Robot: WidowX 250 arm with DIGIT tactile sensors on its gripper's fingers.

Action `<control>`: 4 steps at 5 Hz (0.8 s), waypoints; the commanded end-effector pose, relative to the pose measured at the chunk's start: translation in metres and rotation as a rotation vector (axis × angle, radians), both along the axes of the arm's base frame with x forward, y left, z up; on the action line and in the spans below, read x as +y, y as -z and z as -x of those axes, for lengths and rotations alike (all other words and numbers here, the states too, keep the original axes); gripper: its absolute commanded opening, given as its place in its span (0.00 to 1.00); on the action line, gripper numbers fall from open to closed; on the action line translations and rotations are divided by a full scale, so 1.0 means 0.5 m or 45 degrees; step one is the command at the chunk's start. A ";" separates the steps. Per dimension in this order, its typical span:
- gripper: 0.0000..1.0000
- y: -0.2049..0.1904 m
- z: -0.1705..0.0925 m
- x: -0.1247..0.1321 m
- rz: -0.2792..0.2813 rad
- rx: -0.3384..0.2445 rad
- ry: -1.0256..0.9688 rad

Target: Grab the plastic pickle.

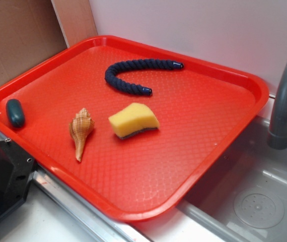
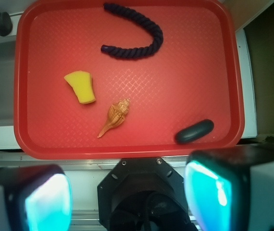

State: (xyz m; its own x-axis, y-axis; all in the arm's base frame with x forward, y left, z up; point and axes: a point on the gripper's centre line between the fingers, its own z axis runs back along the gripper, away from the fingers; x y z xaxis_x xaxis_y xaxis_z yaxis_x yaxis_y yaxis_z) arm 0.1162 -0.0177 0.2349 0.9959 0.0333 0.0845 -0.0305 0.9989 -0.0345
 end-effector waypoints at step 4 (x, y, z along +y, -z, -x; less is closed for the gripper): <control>1.00 0.229 -0.045 0.248 -0.149 -0.190 -0.965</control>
State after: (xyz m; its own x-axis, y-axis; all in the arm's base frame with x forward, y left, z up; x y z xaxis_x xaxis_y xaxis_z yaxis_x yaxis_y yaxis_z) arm 0.1424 0.0983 0.1117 0.6818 0.6949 0.2286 -0.7155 0.6985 0.0110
